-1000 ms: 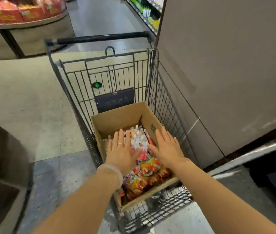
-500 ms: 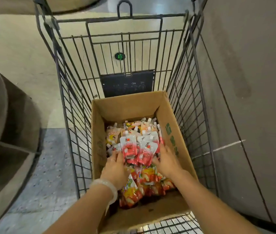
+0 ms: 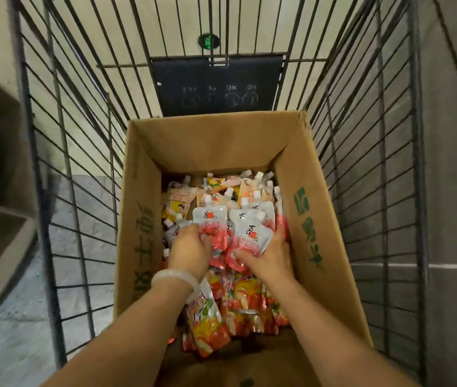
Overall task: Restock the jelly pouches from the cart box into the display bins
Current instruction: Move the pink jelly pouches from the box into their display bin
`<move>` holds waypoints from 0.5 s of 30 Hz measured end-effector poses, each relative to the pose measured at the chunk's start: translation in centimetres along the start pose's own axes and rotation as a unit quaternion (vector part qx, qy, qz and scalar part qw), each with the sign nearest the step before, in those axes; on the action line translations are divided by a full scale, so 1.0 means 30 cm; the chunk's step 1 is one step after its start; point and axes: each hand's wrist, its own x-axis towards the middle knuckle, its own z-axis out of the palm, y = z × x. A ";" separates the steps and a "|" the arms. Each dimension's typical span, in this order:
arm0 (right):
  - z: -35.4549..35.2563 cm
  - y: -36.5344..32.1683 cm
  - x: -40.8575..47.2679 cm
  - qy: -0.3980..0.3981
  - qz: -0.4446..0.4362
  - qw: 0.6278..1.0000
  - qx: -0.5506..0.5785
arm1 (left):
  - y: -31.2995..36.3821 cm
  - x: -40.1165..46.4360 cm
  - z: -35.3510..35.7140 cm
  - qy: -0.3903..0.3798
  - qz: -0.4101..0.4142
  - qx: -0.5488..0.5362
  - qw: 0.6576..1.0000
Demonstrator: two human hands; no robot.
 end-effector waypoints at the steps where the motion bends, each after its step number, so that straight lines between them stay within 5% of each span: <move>1: 0.013 -0.002 0.007 0.011 0.019 1.000 0.021 | -0.001 0.023 0.007 0.001 -0.019 -0.010 1.000; 5: 0.053 -0.006 0.033 0.044 0.089 0.992 0.078 | -0.011 0.116 0.035 0.018 -0.039 0.041 0.998; 10: 0.102 0.029 0.071 0.044 0.098 0.993 0.055 | -0.043 0.194 0.094 -0.076 -0.102 0.132 0.983; 15: 0.114 0.045 0.088 0.039 0.052 0.995 0.075 | -0.053 0.201 0.129 -0.033 -0.069 0.051 0.996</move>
